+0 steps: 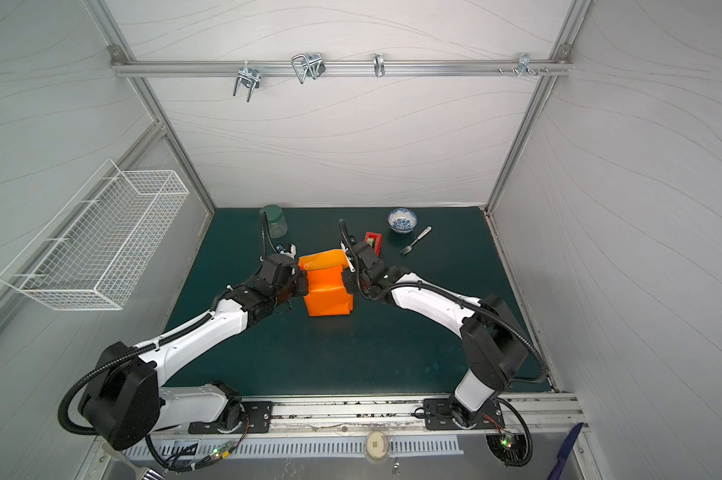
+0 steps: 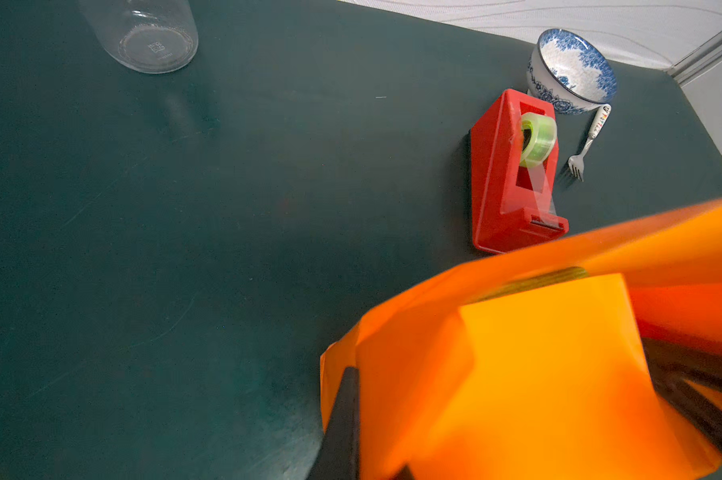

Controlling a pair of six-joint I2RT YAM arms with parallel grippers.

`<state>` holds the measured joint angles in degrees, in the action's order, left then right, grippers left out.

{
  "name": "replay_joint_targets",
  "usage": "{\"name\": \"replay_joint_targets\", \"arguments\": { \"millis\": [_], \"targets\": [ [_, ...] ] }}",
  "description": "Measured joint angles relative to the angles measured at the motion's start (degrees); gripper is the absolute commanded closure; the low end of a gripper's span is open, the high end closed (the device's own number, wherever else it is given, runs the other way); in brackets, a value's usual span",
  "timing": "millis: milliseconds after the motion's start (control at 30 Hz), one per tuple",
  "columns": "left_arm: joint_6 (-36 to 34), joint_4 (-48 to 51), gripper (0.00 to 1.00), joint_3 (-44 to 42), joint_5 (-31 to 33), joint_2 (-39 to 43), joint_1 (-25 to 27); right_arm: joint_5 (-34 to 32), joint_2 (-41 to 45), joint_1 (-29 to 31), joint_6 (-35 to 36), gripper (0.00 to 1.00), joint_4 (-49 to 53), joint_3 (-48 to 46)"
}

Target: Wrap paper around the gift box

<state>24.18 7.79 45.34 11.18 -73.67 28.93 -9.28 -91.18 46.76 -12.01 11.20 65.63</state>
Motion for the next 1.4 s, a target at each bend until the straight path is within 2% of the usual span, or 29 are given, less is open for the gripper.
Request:
{"name": "replay_joint_targets", "arguments": {
  "millis": [67,167,267,333,433,567,733,867,1233,1400],
  "targets": [
    [0.0,0.0,1.00,0.0,0.0,0.0,0.0,3.1,2.1,-0.6,-0.1,0.49,0.9,-0.1],
    [0.0,0.0,1.00,0.0,0.0,0.0,0.0,9.1,6.9,-2.8,-0.6,0.48,1.3,-1.5],
    [0.0,0.0,1.00,0.0,0.0,0.0,0.0,15.7,12.0,-6.9,-1.1,0.49,1.2,-4.2],
    [0.0,0.0,1.00,0.0,0.0,0.0,0.0,19.5,14.0,-10.1,-1.6,0.54,1.0,-5.6],
    [0.0,0.0,1.00,0.0,0.0,0.0,0.0,24.4,13.6,-14.4,-2.9,0.62,0.0,-6.1],
    [0.0,0.0,1.00,0.0,0.0,0.0,0.0,28.4,9.0,-16.8,-4.3,0.63,-1.7,-5.4],
    [0.0,0.0,1.00,0.0,0.0,0.0,0.0,31.8,2.1,-16.7,-5.9,0.63,-3.2,-2.9],
    [0.0,0.0,1.00,0.0,0.0,0.0,0.0,33.3,-0.4,-16.3,-6.6,0.63,-4.6,-1.6],
    [0.0,0.0,1.00,0.0,0.0,0.0,0.0,33.2,-1.5,-14.5,-9.0,0.62,-7.3,-1.8],
    [0.0,0.0,1.00,0.0,0.0,0.0,0.0,32.5,0.7,-15.5,-9.6,0.61,-8.5,-6.0]
  ]
}}
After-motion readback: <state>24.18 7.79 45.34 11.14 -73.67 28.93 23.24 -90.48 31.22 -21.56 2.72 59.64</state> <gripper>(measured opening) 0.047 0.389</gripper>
